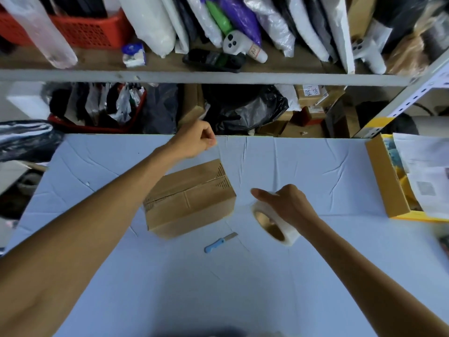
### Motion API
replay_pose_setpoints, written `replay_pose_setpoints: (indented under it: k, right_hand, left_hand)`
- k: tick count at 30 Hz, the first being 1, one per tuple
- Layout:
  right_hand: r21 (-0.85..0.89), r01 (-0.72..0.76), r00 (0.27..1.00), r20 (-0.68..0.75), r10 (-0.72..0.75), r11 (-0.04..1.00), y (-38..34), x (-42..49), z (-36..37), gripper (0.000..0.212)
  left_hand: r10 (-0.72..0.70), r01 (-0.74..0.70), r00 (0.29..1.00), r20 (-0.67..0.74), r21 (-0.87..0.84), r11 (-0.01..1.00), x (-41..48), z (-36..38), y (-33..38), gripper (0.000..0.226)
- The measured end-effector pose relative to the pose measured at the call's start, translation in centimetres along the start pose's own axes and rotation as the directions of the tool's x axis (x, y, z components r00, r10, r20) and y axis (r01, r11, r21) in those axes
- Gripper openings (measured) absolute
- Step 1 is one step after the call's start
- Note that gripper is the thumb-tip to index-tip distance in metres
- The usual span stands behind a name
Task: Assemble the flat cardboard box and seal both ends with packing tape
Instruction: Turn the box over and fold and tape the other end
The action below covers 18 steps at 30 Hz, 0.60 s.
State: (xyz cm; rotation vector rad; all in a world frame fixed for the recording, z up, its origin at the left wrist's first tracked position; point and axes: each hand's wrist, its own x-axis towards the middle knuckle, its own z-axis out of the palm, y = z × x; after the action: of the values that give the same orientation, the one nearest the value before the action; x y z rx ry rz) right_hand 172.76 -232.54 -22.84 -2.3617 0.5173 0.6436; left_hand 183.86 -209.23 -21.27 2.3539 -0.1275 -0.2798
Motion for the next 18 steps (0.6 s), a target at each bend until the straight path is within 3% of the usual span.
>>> replay_pose_setpoints:
  k: [6, 13, 18]
  right_hand:
    - [-0.012, -0.048, 0.999, -0.003, 0.048, 0.999, -1.0, -1.3, 2.4, 0.062]
    - [-0.010, -0.050, 0.997, -0.062, 0.049, 0.999, -1.6, -2.1, 3.5, 0.066]
    - [-0.048, -0.065, 0.995, -0.078, 0.061, 0.997, -1.4, -2.0, 4.3, 0.069]
  left_hand:
    - [-0.010, 0.022, 0.982, 0.187, -0.058, 0.998, 1.4, -1.0, -0.1, 0.012]
    - [0.027, -0.030, 0.987, 0.157, 0.015, 0.999, 1.6, -0.6, -0.7, 0.021]
    - [0.034, -0.033, 0.976, 0.213, -0.005, 0.999, 1.6, -0.3, -1.4, 0.031]
